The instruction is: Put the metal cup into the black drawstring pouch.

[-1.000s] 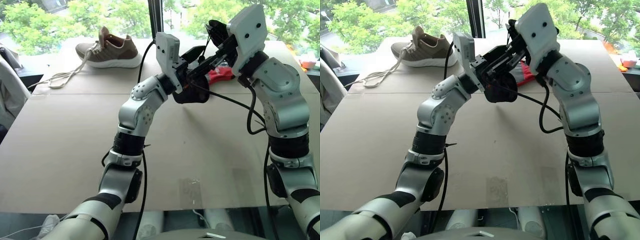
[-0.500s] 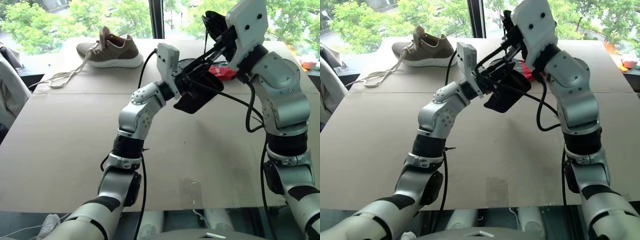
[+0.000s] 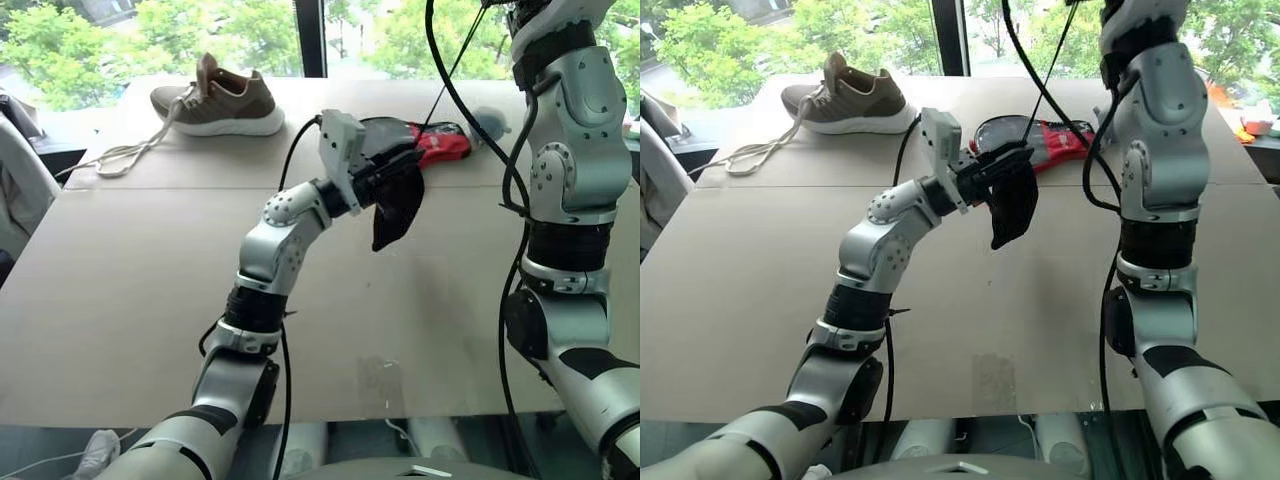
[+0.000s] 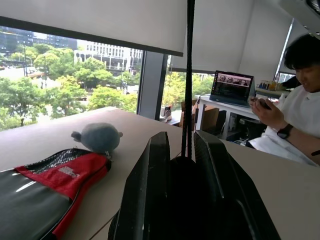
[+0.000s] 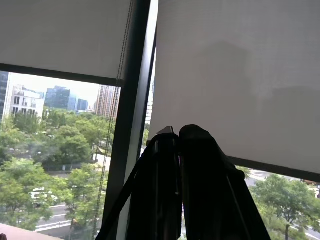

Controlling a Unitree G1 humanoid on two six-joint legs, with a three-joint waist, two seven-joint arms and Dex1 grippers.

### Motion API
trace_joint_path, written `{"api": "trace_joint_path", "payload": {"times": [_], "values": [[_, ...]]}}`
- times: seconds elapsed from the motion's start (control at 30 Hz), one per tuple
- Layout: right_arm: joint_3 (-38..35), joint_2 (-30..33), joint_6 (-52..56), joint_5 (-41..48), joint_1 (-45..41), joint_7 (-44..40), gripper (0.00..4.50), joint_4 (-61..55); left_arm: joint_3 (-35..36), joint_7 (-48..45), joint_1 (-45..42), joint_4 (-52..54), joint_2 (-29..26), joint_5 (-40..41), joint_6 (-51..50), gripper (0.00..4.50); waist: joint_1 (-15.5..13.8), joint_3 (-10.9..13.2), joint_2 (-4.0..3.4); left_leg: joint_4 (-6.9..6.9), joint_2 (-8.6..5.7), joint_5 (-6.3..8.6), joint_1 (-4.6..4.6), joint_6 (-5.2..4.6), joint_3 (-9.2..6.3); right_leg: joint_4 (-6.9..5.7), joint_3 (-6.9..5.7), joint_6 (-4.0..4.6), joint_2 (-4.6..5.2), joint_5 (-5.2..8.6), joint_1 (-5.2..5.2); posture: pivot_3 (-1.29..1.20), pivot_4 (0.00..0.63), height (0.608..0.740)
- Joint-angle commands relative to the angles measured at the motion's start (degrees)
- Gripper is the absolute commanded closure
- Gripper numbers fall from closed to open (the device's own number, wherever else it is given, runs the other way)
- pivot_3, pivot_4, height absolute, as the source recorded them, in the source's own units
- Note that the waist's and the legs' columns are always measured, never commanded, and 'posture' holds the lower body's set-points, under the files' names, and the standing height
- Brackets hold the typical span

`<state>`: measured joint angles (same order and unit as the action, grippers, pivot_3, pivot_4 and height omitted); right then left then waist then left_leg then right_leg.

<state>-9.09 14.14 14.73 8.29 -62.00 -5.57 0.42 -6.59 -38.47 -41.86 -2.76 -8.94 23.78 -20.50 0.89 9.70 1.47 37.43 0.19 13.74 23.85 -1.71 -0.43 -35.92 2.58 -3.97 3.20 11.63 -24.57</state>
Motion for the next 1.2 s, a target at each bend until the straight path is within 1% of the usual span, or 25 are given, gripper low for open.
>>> {"api": "trace_joint_path", "payload": {"times": [0.03, 0.13, 0.2, 0.23, 0.27, 0.3, 0.33, 0.43, 0.5, 0.63, 0.8, 0.83, 0.9, 0.93, 1.0, 1.1, 1.13, 1.17, 1.2], "values": [[-5.3, 1.7, -5.9, 1.6, -6.6, 3.3, 4.5, -4.8, -2.1, 0.9, 4.1, -3.7, -1.0, -4.0, -0.4, 4.31, 0.0, 0.0, 0.0, 0.0, 0.0, 0.0, 0.0, -0.01, 0.01, 0.0, 0.0, 0.0, 0.0, 0.0, 0.0, 0.0, 0.15, 0.74], [-4.8, 1.7, -6.4, 2.4, -6.5, 3.2, 4.5, -5.3, -1.9, 0.1, 4.0, -4.3, -0.4, -3.7, 2.1, 4.31, 0.0, 0.0, 0.0, 0.0, 0.0, 0.01, 0.0, -0.02, 0.01, 0.0, 0.0, 0.0, 0.0, 0.0, 0.0, 0.0, 0.15, 0.74], [-4.5, 1.6, -6.7, 3.2, -6.5, 2.7, 4.5, -5.6, -1.7, -0.9, 4.2, -4.3, -0.1, -2.5, 2.1, 3.25, 0.0, 0.0, -0.05, 0.0, 0.0, 0.01, 0.0, -0.02, 0.01, 0.0, 0.0, 0.0, 0.0, 0.0, 0.0, 0.0, 0.15, 0.74], [-4.1, 1.7, -6.9, 3.5, -6.5, 2.3, 4.5, -5.8, -1.6, -0.3, 4.2, -4.4, 0.2, -2.9, 2.7, 2.94, 0.0, -0.1, -0.32, 0.0, 0.0, 0.01, 0.0, -0.02, 0.02, 0.0, 0.01, 0.0, 0.0, 0.0, 0.0, 0.0, 0.15, 0.74], [-3.7, 1.8, -6.8, 3.7, -6.4, 1.7, 4.5, -6.0, -1.6, 0.5, 4.1, -4.7, 0.5, -3.7, 3.2, 2.36, 0.0, -0.1, -0.34, 0.0, -0.03, 0.01, -0.01, -0.02, 0.07, 0.01, 0.05, -0.01, 0.02, 0.0, 0.0, 0.0, 0.15, 0.74], [-3.3, 1.9, -6.9, 3.7, -6.2, 1.3, 4.5, -6.2, -1.5, 0.9, 4.0, -5.0, 0.8, -4.3, 4.0, 2.04, 0.0, -0.1, -0.33, -0.01, -0.03, 0.01, -0.01, -0.02, 0.05, 0.01, 0.04, -0.01, 0.01, 0.0, -0.02, 0.0, 0.15, 0.74], [-3.0, 1.9, -6.8, 3.6, -6.0, 1.0, 4.5, -6.4, -1.3, 1.1, 3.9, -5.2, 1.0, -4.8, 4.6, 2.04, 0.0, -0.1, -0.33, -0.02, -0.01, 0.01, 0.02, -0.03, -0.02, 0.03, -0.03, 0.0, -0.01, 0.0, -0.02, 0.0, 0.15, 0.74], [-2.5, 2.3, -6.5, 3.4, -5.2, 0.5, 4.5, -6.8, 1.9, 1.9, 3.7, -4.2, 2.8, -1.7, 3.7, 2.04, 0.0, -0.1, -0.33, 0.0, 0.0, 0.01, 0.0, -0.03, 0.02, 0.0, -0.01, 0.0, -0.01, 0.0, -0.01, 0.0, 0.15, 0.74], [-2.2, 2.5, -6.3, 3.5, -4.8, 0.2, 4.5, -7.0, 3.1, 1.5, 3.8, -3.4, 2.7, -1.3, 4.1, 2.04, 0.0, -0.1, -0.33, 0.07, -0.01, 0.01, 0.0, -0.04, 0.04, -0.03, 0.01, -0.01, 0.01, -0.03, 0.02, 0.0, 0.15, 0.74], [-1.7, 3.0, -5.2, 3.8, -3.4, -1.0, 4.5, -7.2, 8.0, 3.5, 3.0, -2.6, 1.8, 1.3, 2.9, 2.04, 0.1, -0.1, -0.33, 0.07, 0.01, 0.01, -0.05, -0.05, 0.03, -0.1, 0.01, 0.03, -0.01, -0.06, 0.01, 0.0, 0.15, 0.74], [-1.6, 3.5, -1.4, 5.7, -0.6, -3.0, 4.5, -8.8, 14.2, 5.6, 1.5, -2.7, -2.5, 3.2, 1.4, 2.04, 0.2, -0.1, -0.33, 0.05, 0.05, 0.01, -0.05, -0.05, 0.01, -0.1, 0.01, 0.04, -0.06, -0.07, 0.01, 0.0, 0.15, 0.74], [-1.8, 4.2, 0.4, 5.7, 0.8, -3.2, 4.5, -9.1, 15.2, 5.4, 1.8, -1.8, -4.0, 3.9, 0.5, 2.04, 0.1, -0.1, -0.33, 0.05, 0.05, 0.01, -0.04, -0.04, 0.01, -0.09, 0.01, 0.04, -0.05, -0.07, 0.0, 0.0, 0.15, 0.74], [-1.9, 6.6, 5.2, 6.3, 5.8, -5.3, 4.5, -10.2, 17.1, 4.2, 4.4, 1.7, -7.8, 5.9, -3.1, 2.04, 0.0, -0.1, -0.26, 0.05, 0.04, 0.01, -0.02, -0.04, 0.0, -0.06, -0.01, 0.04, -0.04, -0.07, 0.01, 0.0, 0.15, 0.74], [-1.6, 8.4, 8.7, 6.8, 9.7, -6.9, 4.5, -11.3, 17.8, 3.5, 6.6, 3.9, -9.8, 7.2, -5.6, 2.04, 0.0, -0.2, -0.21, 0.05, 0.05, 0.01, -0.01, -0.04, -0.04, -0.04, -0.04, 0.04, -0.04, -0.07, 0.03, 0.0, 0.15, 0.74], [-1.4, 10.5, 11.5, 7.7, 15.0, -9.0, 4.5, -13.4, 18.1, 2.8, 9.9, 7.1, -12.5, 8.8, -8.6, 2.04, -0.1, -0.2, -0.21, 0.01, 0.12, 0.02, -0.02, -0.04, -0.07, -0.06, -0.06, 0.04, -0.01, -0.07, 0.11, 0.0, 0.15, 0.74], [-3.6, 13.0, 12.5, 8.4, 29.6, -12.0, 3.4, -17.7, 19.0, 0.9, 18.1, 12.2, -17.6, 9.0, -11.4, 1.98, -0.2, -0.1, -0.26, 0.0, 0.07, 0.01, 0.04, -0.04, -0.02, 0.03, -0.05, 0.03, 0.14, -0.07, 0.05, 0.0, 0.15, 0.74], [-4.2, 13.9, 12.2, 8.2, 35.0, -13.4, 3.25, -18.5, 19.6, 0.3, 20.9, 13.6, -19.2, 9.2, -12.2, 1.98, -0.3, -0.2, -0.21, -0.01, 0.06, 0.02, 0.05, -0.04, -0.01, 0.04, -0.05, 0.03, 0.14, -0.06, 0.05, 0.0, 0.15, 0.74], [-4.7, 14.8, 12.7, 8.6, 39.8, -14.9, 2.91, -19.2, 20.0, -0.2, 23.3, 14.7, -20.5, 9.1, -12.5, 1.98, -0.3, -0.2, -0.1, -0.06, 0.07, 0.02, 0.05, -0.04, -0.05, 0.05, -0.11, 0.03, 0.13, -0.05, 0.07, 0.0, 0.15, 0.74], [-5.3, 15.7, 13.7, 9.8, 45.1, -17.0, 2.47, -19.9, 20.6, -0.4, 25.8, 15.7, -22.0, 9.1, -13.2, 1.98, -0.3, -0.2, -0.12, -0.19, 0.11, 0.04, -0.01, -0.03, -0.17, 0.04, -0.21, 0.05, 0.12, -0.05, 0.15, 0.0, 0.15, 0.74]]}}
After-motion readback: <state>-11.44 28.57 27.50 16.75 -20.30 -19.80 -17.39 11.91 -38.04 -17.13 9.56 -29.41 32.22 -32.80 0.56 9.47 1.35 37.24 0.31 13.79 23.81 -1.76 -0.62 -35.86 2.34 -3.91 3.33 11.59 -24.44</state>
